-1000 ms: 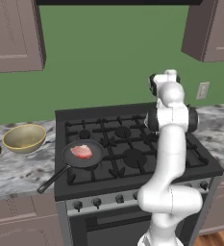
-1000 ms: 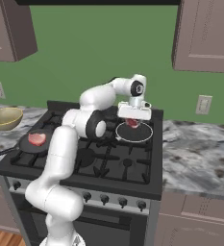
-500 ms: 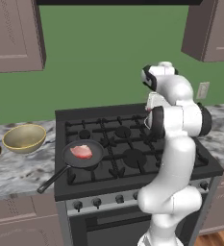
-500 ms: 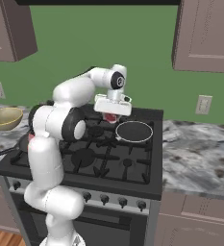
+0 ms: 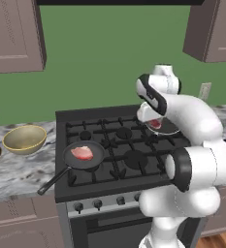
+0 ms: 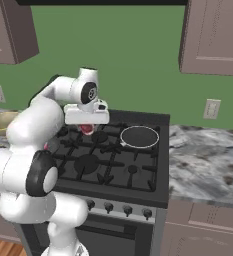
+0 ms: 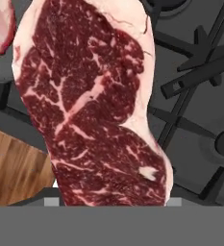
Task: Place one of the steaks on the plate and the other in the bowl. Then place the bowl in the fridge.
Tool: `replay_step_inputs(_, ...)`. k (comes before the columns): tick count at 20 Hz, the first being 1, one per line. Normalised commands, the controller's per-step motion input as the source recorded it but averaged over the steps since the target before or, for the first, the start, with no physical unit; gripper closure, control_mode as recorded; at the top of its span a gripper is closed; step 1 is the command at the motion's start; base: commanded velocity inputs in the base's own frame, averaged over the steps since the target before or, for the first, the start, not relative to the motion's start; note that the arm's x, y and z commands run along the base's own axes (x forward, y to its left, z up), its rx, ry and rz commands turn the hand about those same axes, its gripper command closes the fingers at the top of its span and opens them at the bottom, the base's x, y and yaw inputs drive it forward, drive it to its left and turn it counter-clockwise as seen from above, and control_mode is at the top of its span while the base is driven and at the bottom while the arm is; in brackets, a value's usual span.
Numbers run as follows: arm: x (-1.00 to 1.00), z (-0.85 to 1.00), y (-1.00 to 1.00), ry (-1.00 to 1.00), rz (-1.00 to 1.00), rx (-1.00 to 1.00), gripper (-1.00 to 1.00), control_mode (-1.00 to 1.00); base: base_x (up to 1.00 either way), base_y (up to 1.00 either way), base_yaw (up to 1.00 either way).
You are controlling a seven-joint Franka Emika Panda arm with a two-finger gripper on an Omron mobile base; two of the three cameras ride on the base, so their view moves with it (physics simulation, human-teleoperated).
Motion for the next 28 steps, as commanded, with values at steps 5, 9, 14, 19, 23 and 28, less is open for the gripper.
replay_step_inputs(5,-0.77,0.47,0.35,-0.01,0.0,-0.02,1.0,-1.0,0.0,0.0,0.0)
replay_step_inputs(9,-0.14,0.01,0.01,0.01,0.0,0.0,1.0,-1.0,0.0,0.0,0.0)
replay_step_inputs(14,-0.05,0.0,0.0,0.0,0.0,0.0,1.0,-1.0,0.0,0.0,0.0)
replay_step_inputs(19,0.0,0.0,0.06,0.0,0.0,0.0,1.0,-1.0,0.0,0.0,0.0)
replay_step_inputs(23,-0.03,0.0,0.31,0.0,0.0,0.0,1.0,1.0,-0.02,0.14,0.0)
replay_step_inputs(28,0.0,0.0,0.0,0.0,0.0,0.0,1.0,1.0,-0.03,0.79,0.0)
